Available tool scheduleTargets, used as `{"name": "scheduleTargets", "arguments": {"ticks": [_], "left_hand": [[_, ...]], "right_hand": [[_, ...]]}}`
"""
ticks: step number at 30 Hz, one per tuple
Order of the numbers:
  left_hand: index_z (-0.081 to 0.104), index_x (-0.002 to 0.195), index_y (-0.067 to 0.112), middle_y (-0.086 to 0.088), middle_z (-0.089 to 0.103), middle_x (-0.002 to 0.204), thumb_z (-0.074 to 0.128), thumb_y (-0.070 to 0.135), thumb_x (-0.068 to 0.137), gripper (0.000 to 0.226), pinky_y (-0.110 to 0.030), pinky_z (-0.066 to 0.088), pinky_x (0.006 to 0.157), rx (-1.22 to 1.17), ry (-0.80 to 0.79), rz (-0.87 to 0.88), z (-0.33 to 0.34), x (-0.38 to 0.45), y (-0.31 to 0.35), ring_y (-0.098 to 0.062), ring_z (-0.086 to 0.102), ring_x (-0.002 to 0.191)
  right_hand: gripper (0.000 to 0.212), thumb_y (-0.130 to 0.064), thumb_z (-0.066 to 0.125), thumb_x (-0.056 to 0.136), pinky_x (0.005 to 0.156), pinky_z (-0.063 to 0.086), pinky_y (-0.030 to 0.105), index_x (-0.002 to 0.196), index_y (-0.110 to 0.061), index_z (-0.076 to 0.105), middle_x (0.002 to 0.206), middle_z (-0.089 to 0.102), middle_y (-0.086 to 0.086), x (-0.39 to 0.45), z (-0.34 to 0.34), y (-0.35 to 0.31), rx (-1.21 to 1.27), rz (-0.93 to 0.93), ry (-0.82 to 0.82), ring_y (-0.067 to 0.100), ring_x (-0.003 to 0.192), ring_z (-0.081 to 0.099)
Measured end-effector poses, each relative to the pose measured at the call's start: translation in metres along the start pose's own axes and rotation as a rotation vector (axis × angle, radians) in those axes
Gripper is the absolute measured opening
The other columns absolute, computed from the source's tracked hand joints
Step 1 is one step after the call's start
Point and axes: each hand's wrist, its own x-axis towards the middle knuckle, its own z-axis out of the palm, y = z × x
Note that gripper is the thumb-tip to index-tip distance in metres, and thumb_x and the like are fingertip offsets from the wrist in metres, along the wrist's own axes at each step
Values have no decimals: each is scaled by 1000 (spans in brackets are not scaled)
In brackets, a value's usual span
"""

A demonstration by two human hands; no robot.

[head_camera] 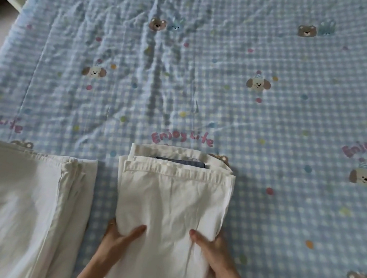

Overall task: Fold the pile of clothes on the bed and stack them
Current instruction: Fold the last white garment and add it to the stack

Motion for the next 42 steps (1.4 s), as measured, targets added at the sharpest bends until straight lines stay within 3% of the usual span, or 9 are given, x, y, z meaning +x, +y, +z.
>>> {"name": "scheduleTargets", "arguments": {"ticks": [5,11,17,19,23,30,34,38,42], "left_hand": [[63,100,13,-2,73,90,88,35,53,57,-32,55,66,-115,-7,-1,-6,-19,3,-18,70,80],[57,110,21,11,69,90,80,23,73,44,-18,52,63,-194,-97,159,36,-92,61,-1,67,77],[52,114,21,12,65,97,70,13,82,39,-2,43,54,-239,-237,287,149,-166,122,13,62,73],[53,115,20,8,67,97,69,12,83,37,-5,46,58,-236,-277,324,198,-190,145,8,64,77],[53,122,17,-2,69,106,67,15,85,40,-34,55,77,-290,-362,330,297,-233,177,-16,67,94],[53,112,26,10,68,97,68,23,84,32,-13,51,73,-300,-309,266,436,-277,211,5,62,86],[48,116,9,-12,63,112,66,18,86,37,-34,48,86,-147,-254,161,489,-260,200,-24,59,100],[41,125,1,-18,58,121,62,19,88,46,-32,38,82,54,-193,122,522,-233,177,-33,54,112],[37,128,2,-17,52,131,59,24,90,49,-34,38,92,159,-236,95,533,-214,172,-33,49,122]], "right_hand": [[28,-9,82,71,64,53,16,96,-10,71,89,76,-4,-15,-9,-5,75,-59,6,11,84,72],[37,-14,81,71,81,56,38,105,-10,68,96,75,2,-50,-89,-36,92,-151,69,18,92,71],[45,-36,81,65,76,56,26,104,-18,67,90,76,-4,-83,-237,-68,62,-164,208,11,85,71],[48,-38,80,66,77,57,29,107,-18,66,93,75,-3,-89,-295,-82,65,-192,226,14,88,71],[41,-34,78,71,68,57,26,108,-22,64,97,75,-4,-97,-403,-108,96,-212,240,15,89,71],[46,-42,79,72,65,56,21,112,-26,62,100,74,-5,-67,-557,-128,61,-220,196,14,92,71],[46,-35,74,78,76,56,27,117,-13,62,100,73,-1,-7,-578,-85,-114,-138,264,16,92,70],[51,-30,71,83,97,46,36,125,-8,54,117,65,8,40,-581,-39,-307,-102,350,23,111,60],[57,-36,72,80,85,46,31,125,-9,49,114,66,12,61,-577,-21,-390,-102,446,27,110,61]]}}
